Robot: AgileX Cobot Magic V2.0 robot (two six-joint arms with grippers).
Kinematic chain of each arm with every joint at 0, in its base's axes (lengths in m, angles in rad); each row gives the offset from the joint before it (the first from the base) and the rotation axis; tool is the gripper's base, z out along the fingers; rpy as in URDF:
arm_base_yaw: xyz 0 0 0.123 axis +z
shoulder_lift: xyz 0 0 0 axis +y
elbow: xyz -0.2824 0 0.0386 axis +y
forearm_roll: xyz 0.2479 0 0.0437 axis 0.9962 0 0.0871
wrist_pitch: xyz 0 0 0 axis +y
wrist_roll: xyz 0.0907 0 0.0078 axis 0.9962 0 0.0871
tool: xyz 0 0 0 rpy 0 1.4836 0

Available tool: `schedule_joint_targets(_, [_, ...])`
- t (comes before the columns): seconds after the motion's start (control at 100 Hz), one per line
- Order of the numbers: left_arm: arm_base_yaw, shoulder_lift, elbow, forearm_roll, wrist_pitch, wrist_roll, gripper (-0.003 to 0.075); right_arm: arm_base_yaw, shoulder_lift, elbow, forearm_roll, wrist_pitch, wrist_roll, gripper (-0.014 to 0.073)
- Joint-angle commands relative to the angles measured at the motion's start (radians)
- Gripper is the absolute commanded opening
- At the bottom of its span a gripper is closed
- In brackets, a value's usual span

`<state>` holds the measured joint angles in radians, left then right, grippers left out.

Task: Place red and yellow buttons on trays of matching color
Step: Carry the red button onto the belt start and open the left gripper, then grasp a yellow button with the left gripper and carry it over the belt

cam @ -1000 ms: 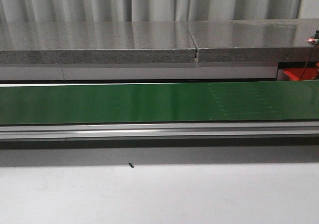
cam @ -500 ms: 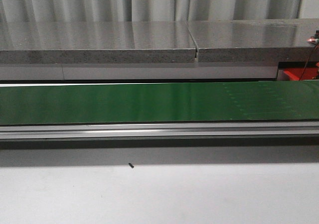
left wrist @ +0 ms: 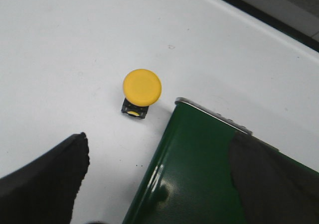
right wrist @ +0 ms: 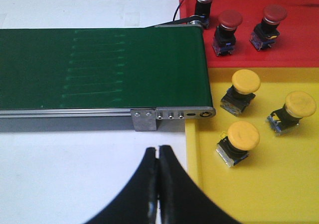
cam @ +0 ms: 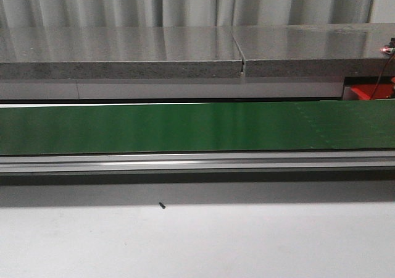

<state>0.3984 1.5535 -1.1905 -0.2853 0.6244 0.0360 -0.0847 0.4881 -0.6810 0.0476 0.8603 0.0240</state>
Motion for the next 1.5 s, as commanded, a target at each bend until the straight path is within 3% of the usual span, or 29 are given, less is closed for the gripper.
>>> schedule_joint_targets(0.0, [0.018,0.013,-0.045,-0.055,-0.059,-0.021,0.0566,-0.002,0.003,-0.022,-0.006,-0.059,-0.001,-0.0067])
schedule_joint_targets(0.25, [0.021,0.216,-0.189,-0.234,-0.055,-0.026,0.0566,-0.002,0.003,-0.022,-0.006,-0.059,-0.001,-0.0067])
schedule_joint_targets(0.47, [0.021,0.380,-0.318,-0.234,0.033,-0.112,0.0564,-0.002,0.003,-0.022,-0.006,-0.059,-0.001,-0.0067])
schedule_joint_targets(0.91, [0.021,0.442,-0.337,-0.189,-0.006,-0.151,0.0562,-0.002,0.003,-0.022,-0.006,-0.059,-0.001,-0.0067])
schedule_joint_targets(1.05, [0.021,0.442,-0.337,-0.189,-0.002,-0.151,0.0476,-0.002,0.003,-0.022,-0.006,-0.059,-0.001,-0.0067])
schedule_joint_targets(1.31, [0.021,0.442,-0.337,-0.189,0.004,-0.151,0.0249,-0.002,0.003,-0.022,-0.006,-0.059,-0.001,-0.0067])
schedule_joint_targets(1.49, [0.030,0.417,-0.337,-0.183,0.027,-0.151,0.0197,-0.002,0.003,-0.022,-0.006,-0.059,-0.001,-0.0067])
